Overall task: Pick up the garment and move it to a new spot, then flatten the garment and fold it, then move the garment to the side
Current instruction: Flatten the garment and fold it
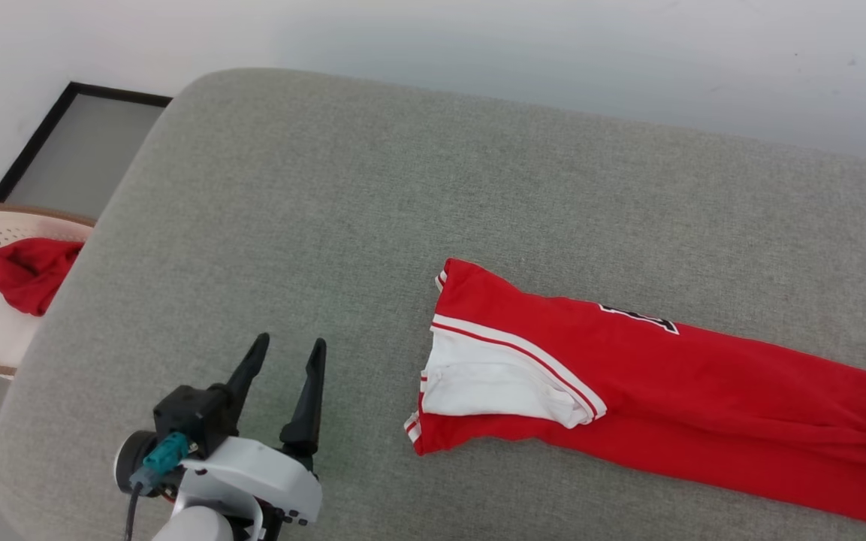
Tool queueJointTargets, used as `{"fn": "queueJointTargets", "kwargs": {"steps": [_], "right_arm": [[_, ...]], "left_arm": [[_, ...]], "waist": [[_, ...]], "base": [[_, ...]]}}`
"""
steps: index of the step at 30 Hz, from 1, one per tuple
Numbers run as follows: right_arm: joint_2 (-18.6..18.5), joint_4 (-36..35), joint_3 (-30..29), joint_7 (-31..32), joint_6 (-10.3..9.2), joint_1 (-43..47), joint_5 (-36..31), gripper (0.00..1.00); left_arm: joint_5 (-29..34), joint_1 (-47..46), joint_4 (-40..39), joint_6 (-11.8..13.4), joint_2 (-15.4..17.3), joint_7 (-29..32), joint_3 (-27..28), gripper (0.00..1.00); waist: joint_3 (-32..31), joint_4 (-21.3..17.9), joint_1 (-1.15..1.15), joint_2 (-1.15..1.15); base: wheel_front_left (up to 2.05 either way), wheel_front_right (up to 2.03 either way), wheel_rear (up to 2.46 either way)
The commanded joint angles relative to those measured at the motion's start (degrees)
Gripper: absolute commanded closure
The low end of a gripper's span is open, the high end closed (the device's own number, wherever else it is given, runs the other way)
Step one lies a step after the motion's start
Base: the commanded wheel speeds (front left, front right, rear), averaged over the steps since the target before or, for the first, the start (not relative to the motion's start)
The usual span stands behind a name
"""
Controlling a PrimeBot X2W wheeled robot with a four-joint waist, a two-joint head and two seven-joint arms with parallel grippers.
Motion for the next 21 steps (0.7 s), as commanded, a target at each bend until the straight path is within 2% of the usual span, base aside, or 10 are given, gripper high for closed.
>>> {"fn": "queueJointTargets", "kwargs": {"steps": [1, 11, 21], "right_arm": [[1.4, 0.5, 0.3, 0.1, 0.04, 1.0, -0.3, 1.0], [0.2, 2.0, -7.0, -4.5, -0.01, -0.2, -2.3, 1.0], [-3.9, 7.5, -17.8, -9.3, 0.0, 0.8, -2.7, 1.0]], "left_arm": [[0.6, 0.8, 0.3, -0.5, -0.3, 0.0, 0.6, 0.0], [3.6, 1.9, 1.9, -2.0, -0.9, 0.0, 3.7, 0.0], [8.0, 1.9, 2.1, -1.8, -0.6, 0.0, 6.1, 0.0]], "waist": [[0.1, -0.2, 0.0, 0.0], [0.3, -3.4, 0.0, 0.0], [1.8, -8.0, 0.0, 0.0]], "base": [[0.0, 0.0, 0.0], [0.0, 0.0, 0.0], [0.0, 0.0, 0.0]]}}
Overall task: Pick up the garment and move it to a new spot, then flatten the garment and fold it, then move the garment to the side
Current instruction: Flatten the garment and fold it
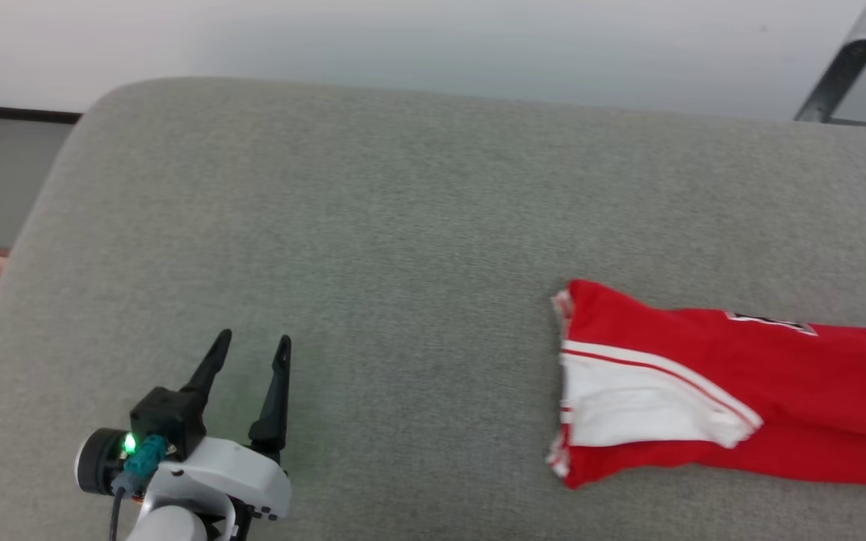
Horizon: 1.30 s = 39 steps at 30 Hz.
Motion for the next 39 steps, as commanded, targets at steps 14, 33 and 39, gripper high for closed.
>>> {"fn": "queueJointTargets", "kwargs": {"steps": [14, 33, 39], "right_arm": [[1.0, -9.2, 0.0, 0.8, -0.06, 5.5, -1.1, 1.0], [12.8, -35.7, 23.7, 9.4, -0.05, -1.8, -2.0, 1.0], [14.7, -32.6, 28.6, 8.3, -0.05, -4.4, -2.6, 1.0]], "left_arm": [[2.5, 2.1, 1.9, -1.7, -2.1, 0.0, 3.1, 0.0], [2.5, 4.0, 4.5, -3.9, -6.0, 0.0, 4.4, 0.0], [3.0, 3.9, 5.0, -4.4, -7.1, 0.0, 5.2, 0.0]], "waist": [[-0.9, -2.4, 0.0, 0.0], [-3.3, 4.6, 0.0, 0.0], [-3.4, 6.1, 0.0, 0.0]], "base": [[0.0, 0.0, 0.0], [0.0, 0.0, 0.0], [0.0, 0.0, 0.0]]}}
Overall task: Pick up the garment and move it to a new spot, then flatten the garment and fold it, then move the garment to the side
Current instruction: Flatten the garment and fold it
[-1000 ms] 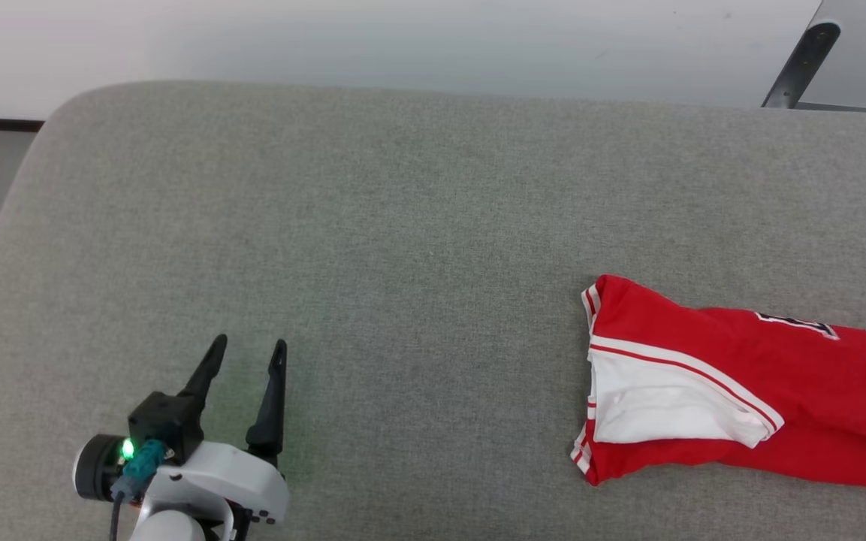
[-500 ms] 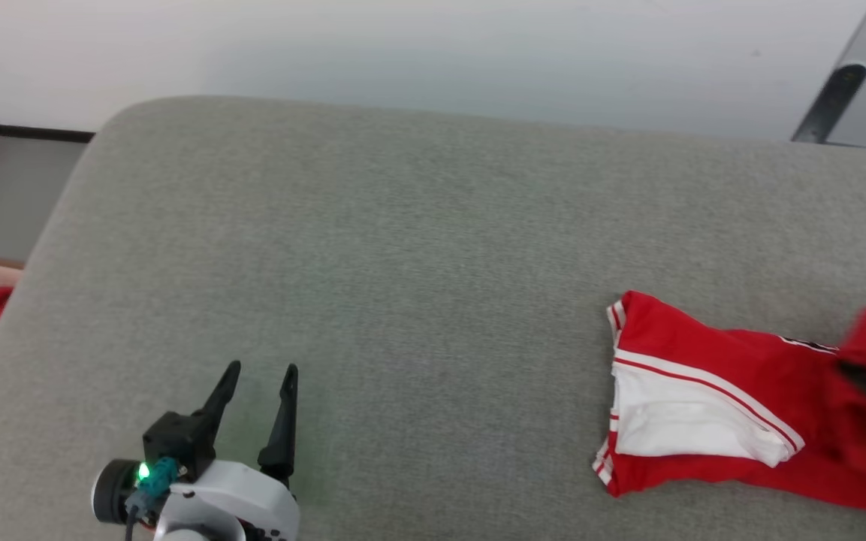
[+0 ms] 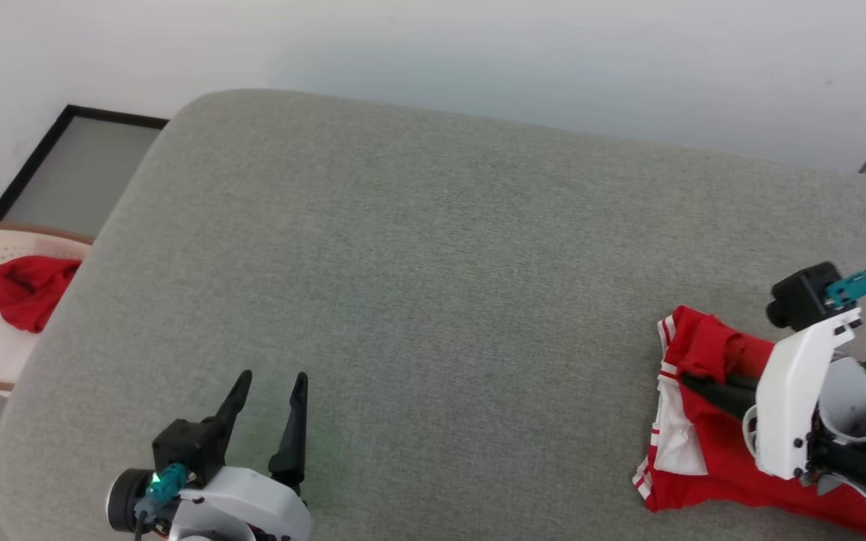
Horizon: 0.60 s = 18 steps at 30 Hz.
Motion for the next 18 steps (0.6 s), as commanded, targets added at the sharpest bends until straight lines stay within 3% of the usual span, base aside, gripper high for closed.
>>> {"fn": "queueJointTargets", "kwargs": {"steps": [1, 2, 3, 4, 5, 6, 18], "right_arm": [[0.2, 0.5, 0.5, -0.6, -0.02, -0.7, 0.0, 1.0], [0.1, 0.9, 0.9, -0.9, -0.02, -0.9, -0.1, 1.0], [0.1, 1.3, 1.4, -1.2, -0.02, -1.0, 0.0, 0.71], [0.2, 1.8, 1.7, -1.6, -0.02, -1.2, 0.2, 0.51], [0.4, 2.1, 1.8, -1.8, -0.02, -1.4, 0.5, 0.08], [0.4, 2.3, 2.0, -2.2, -0.02, -1.5, 0.6, 0.0], [-1.0, 4.5, 0.4, -8.7, -0.02, -2.1, 0.4, 0.0]], "left_arm": [[0.3, 0.5, 0.1, -0.2, -0.3, 0.0, 0.3, 0.0], [0.4, 0.5, 0.2, -0.3, -0.4, 0.0, 0.5, 0.0], [0.5, 0.6, 0.2, -0.4, -0.5, 0.0, 0.7, 0.0], [0.6, 0.8, 0.2, -0.4, -0.5, 0.0, 0.9, 0.0], [0.7, 1.0, 0.3, -0.4, -0.6, 0.0, 1.1, 0.0], [0.7, 1.1, 0.4, -0.5, -0.7, 0.0, 1.2, 0.0], [1.3, -0.2, 1.6, -2.0, -1.1, 0.0, 2.0, 0.0]], "waist": [[-0.1, 0.4, 0.0, 0.0], [-0.1, 0.4, 0.0, 0.0], [-0.1, 0.4, 0.0, 0.0], [-0.2, 0.2, 0.0, 0.0], [-0.3, -0.1, 0.0, 0.0], [-0.4, -0.3, 0.0, 0.0], [-2.2, -7.0, 0.0, 0.0]], "base": [[0.0, 0.0, 0.0], [0.0, 0.0, 0.0], [0.0, 0.0, 0.0], [0.0, 0.0, 0.0], [0.0, 0.0, 0.0], [0.0, 0.0, 0.0], [0.0, 0.0, 0.0]]}}
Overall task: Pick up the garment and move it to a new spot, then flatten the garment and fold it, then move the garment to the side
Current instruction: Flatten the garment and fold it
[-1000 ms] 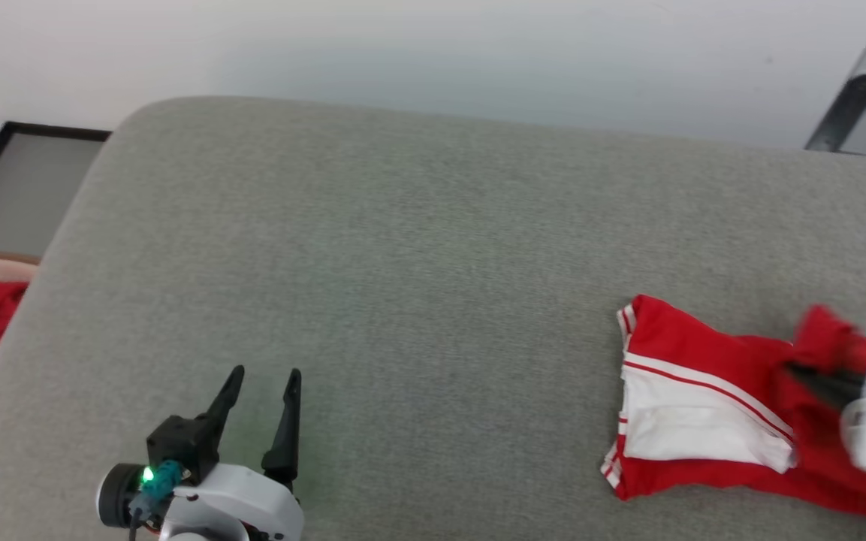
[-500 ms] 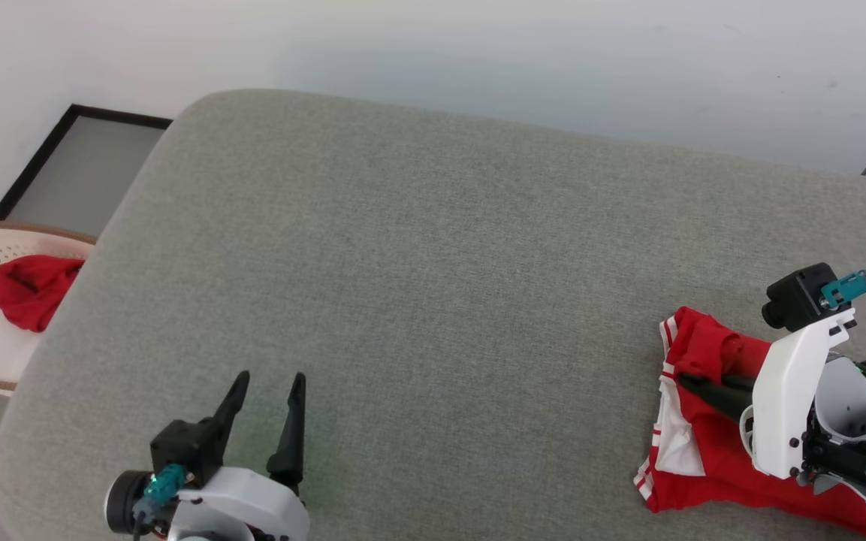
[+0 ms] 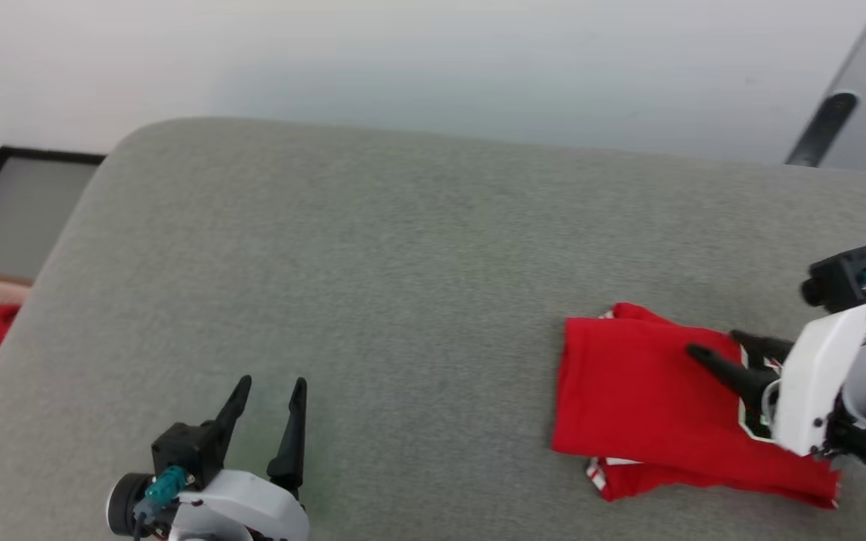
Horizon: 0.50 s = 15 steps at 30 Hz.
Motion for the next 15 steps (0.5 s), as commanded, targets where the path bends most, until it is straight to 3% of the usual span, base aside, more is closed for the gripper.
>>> {"fn": "queueJointTargets", "kwargs": {"steps": [1, 15], "right_arm": [[-0.6, 0.5, -0.7, -1.7, -0.02, -0.1, -0.9, 0.0], [-3.3, 7.3, -6.2, -25.8, -0.02, 4.9, -5.5, 0.0]], "left_arm": [[0.2, -0.7, 0.3, -0.3, 0.2, 0.0, 0.2, 0.0], [-0.7, -2.7, 3.1, -1.8, 3.2, 0.1, 1.5, 0.0]], "waist": [[-1.0, -2.5, 0.0, 0.0], [-4.3, -9.6, 0.0, 0.0]], "base": [[0.0, 0.0, 0.0], [0.0, 0.0, 0.0]]}}
